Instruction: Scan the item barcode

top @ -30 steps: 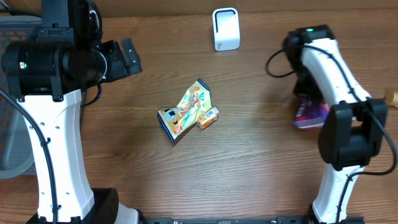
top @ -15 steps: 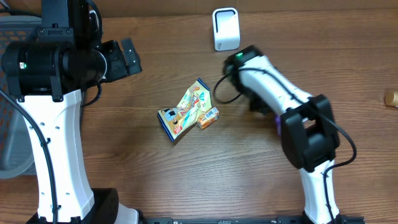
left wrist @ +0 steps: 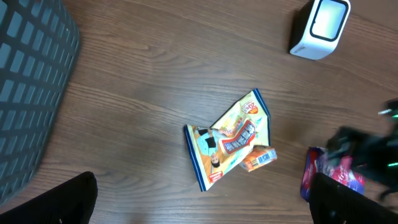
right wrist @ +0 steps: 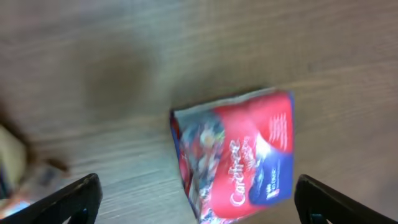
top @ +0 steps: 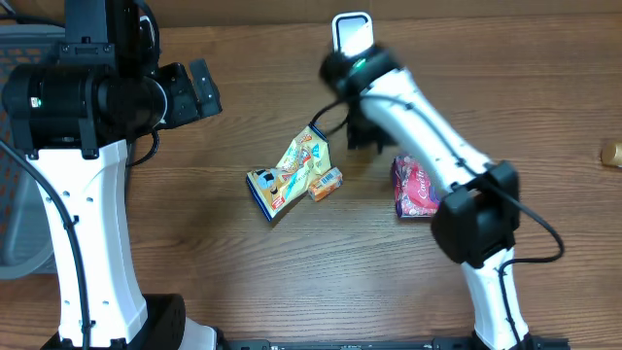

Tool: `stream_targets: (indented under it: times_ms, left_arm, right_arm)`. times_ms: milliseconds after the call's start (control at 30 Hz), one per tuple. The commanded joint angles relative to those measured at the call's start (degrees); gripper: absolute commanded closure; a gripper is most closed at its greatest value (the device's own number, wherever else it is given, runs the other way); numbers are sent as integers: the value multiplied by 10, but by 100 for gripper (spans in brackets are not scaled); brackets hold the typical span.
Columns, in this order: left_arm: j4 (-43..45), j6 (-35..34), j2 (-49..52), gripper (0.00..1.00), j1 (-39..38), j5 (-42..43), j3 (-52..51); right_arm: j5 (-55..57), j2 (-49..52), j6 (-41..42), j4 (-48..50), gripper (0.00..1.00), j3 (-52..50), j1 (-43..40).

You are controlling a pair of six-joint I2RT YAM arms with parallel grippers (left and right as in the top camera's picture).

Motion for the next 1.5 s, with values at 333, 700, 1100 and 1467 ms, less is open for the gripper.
stream_targets:
  times_ms: [333,700,1100,1467]
  left_arm:
    - [2,-5,-8,0,2,-2,-1]
    - [2,-5,-8,1,2,-2,-1]
    - [2,-5,-8,0,2,-2,-1]
    - [1,-5,-8,0,2,-2,-1]
  right_arm:
    - [-402,-28,-341,-2,5,-14,-289]
    - [-597,-28,-552,10,12,-193,-387]
    - [-587,-28,-572,99,40,-315,-388]
    - [-570,-28,-541,139,69,-355,-387]
